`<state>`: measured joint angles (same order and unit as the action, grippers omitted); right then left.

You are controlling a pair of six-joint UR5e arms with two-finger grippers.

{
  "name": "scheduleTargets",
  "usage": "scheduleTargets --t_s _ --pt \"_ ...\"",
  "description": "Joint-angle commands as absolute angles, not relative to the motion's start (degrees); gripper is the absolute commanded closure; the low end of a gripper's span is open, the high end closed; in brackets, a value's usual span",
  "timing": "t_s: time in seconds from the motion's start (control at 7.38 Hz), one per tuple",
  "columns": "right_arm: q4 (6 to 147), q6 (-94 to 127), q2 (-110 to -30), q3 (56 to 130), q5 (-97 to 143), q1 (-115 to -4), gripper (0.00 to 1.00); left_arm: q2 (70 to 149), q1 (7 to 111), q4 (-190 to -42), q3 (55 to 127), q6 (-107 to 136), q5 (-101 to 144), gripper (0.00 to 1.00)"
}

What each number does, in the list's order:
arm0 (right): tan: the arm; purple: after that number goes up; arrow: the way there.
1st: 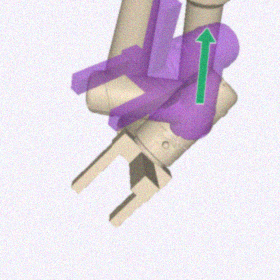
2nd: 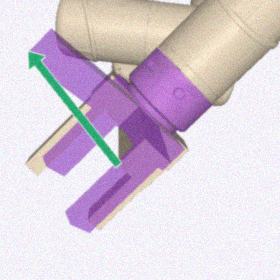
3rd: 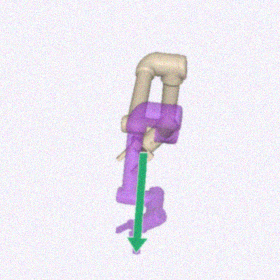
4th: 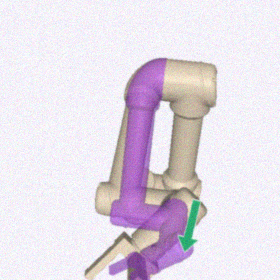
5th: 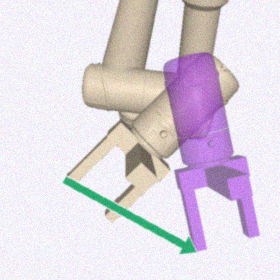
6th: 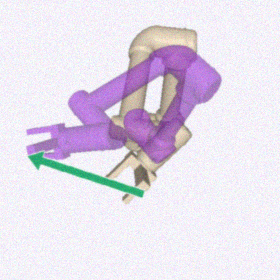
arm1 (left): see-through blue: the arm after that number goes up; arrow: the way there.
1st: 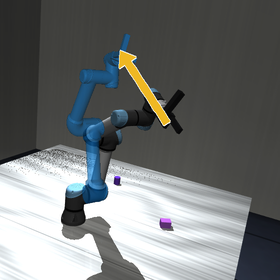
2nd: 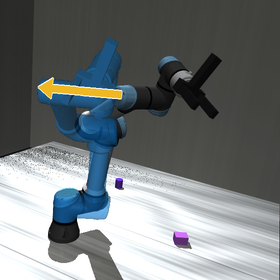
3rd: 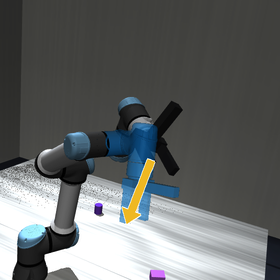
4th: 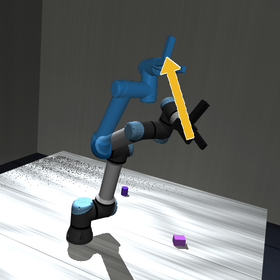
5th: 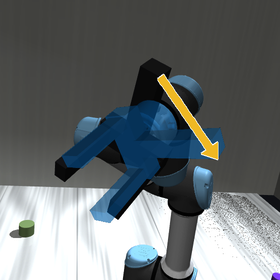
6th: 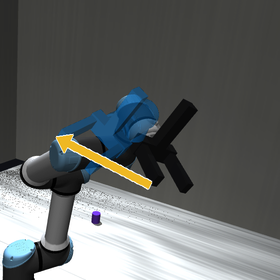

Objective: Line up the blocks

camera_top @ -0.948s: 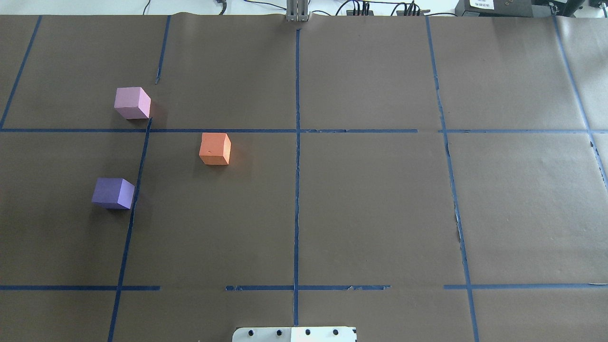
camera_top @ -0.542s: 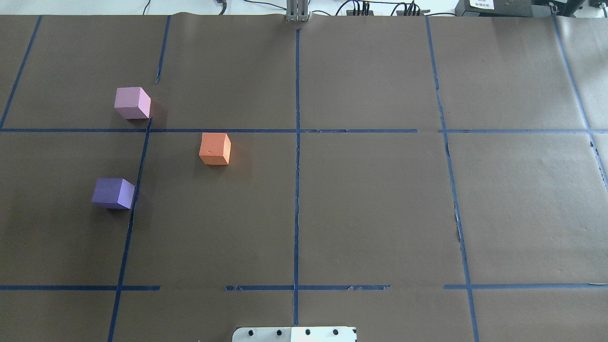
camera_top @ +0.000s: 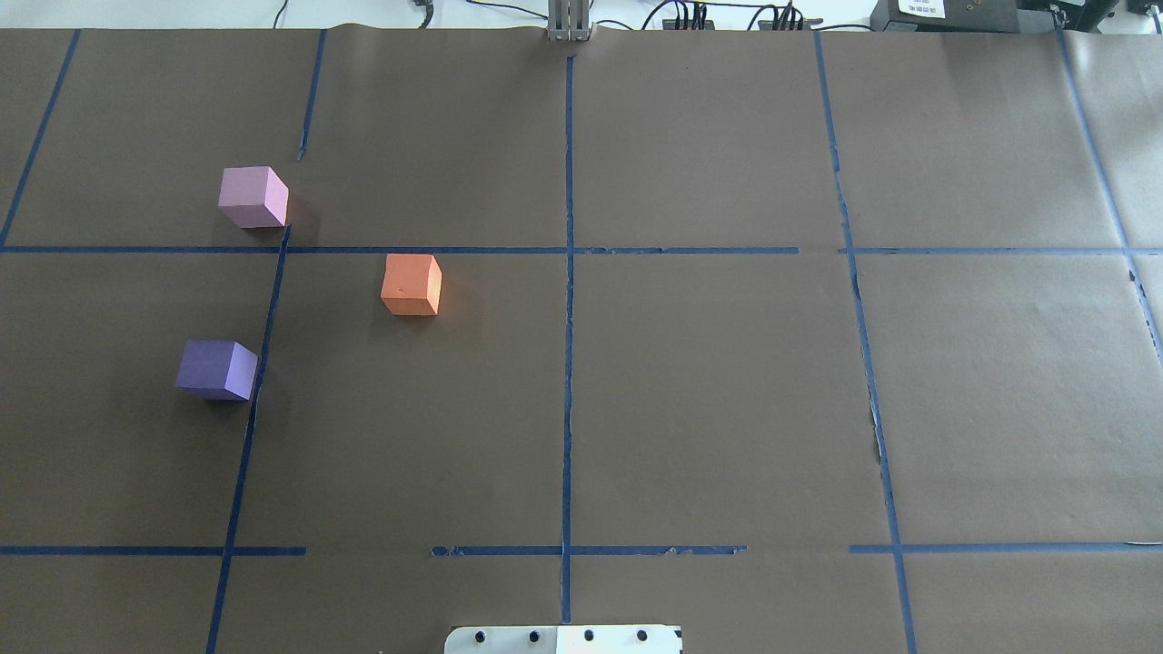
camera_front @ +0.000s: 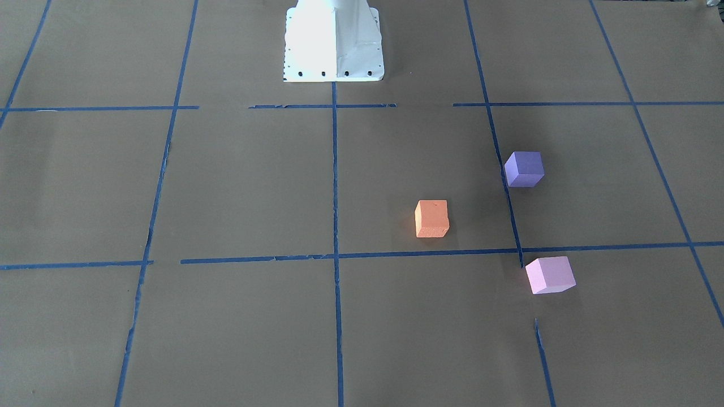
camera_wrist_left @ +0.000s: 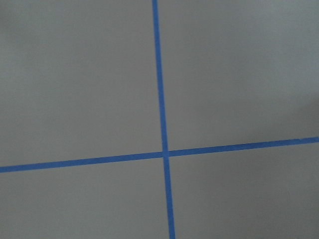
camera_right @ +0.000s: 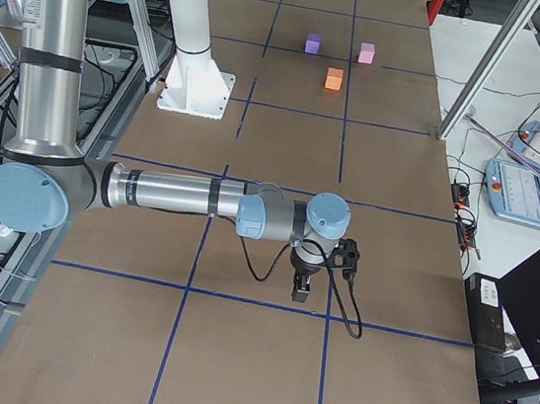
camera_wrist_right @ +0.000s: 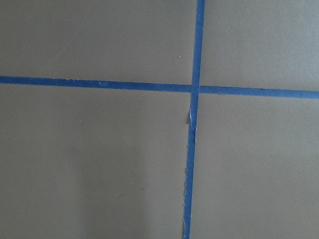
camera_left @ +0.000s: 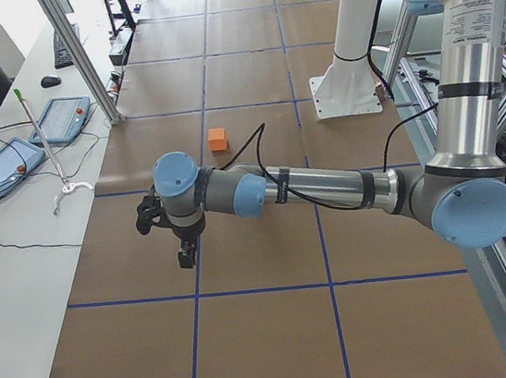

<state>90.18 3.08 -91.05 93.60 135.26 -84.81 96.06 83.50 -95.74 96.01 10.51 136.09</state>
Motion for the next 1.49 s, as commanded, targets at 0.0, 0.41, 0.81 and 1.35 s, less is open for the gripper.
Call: scheduleTargets --t_s 0.0,0.41,0.81,1.35 --pt "90.18 3.08 -91.05 93.60 135.26 -84.81 0.00 99.13 72.74 -102.35 98.61 28.75 135.62 0.00" --pt "90.18 3.08 -91.05 93.60 135.26 -84.81 0.00 110.86 58.85 -102.31 97.92 48.90 130.10 0.00" --pt "90.18 3.08 -91.05 93.60 135.26 -84.81 0.00 121.69 44.41 -102.04 92.05 63.50 119.30 0.00" --pt "90.18 3.08 -91.05 93.60 135.26 -84.81 0.00 123.22 41.57 -101.25 88.08 58.72 114.87 0.00"
